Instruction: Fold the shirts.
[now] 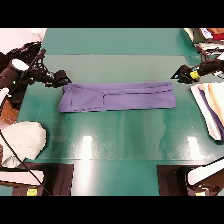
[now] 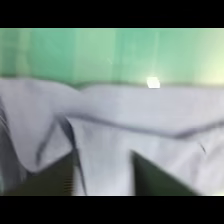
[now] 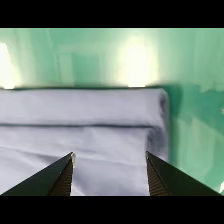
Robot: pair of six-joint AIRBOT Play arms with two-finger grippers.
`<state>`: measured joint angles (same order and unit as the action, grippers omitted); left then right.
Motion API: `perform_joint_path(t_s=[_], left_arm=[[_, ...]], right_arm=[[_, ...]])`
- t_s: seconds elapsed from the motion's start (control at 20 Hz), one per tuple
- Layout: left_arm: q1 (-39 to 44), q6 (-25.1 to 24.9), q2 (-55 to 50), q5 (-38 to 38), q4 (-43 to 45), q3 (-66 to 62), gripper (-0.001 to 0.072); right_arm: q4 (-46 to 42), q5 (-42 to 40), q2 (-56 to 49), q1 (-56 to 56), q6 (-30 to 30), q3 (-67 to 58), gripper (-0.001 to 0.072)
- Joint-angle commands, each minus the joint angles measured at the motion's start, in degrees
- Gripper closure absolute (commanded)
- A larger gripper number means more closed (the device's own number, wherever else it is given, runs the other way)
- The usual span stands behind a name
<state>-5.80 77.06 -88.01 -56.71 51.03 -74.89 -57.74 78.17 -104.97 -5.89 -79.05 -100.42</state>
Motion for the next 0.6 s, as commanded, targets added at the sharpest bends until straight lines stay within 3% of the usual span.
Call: perform_joint_path(t_s=[0.0, 0.3, 0.4, 0.55], left_arm=[[0.4, -3.9, -0.1, -8.5, -1.3, -1.4, 0.0682], [8.8, -4.0, -0.1, -8.4, -1.8, -1.4, 0.0682], [13.1, -3.7, -0.1, -5.7, -1.8, -1.4, 0.0682], [18.1, -3.4, -0.3, -1.6, -1.8, -1.4, 0.0682]], right_arm=[[0.8, 7.9, -1.2, -4.2, 3.7, -0.9, 0.0202], [4.9, 8.7, -1.7, -10.8, 7.1, 10.8, 0.0203], [9.0, 7.8, -3.1, -11.1, 8.7, 13.3, 0.0274], [12.4, 8.6, -6.4, -9.3, 9.1, 12.3, 0.0279]])
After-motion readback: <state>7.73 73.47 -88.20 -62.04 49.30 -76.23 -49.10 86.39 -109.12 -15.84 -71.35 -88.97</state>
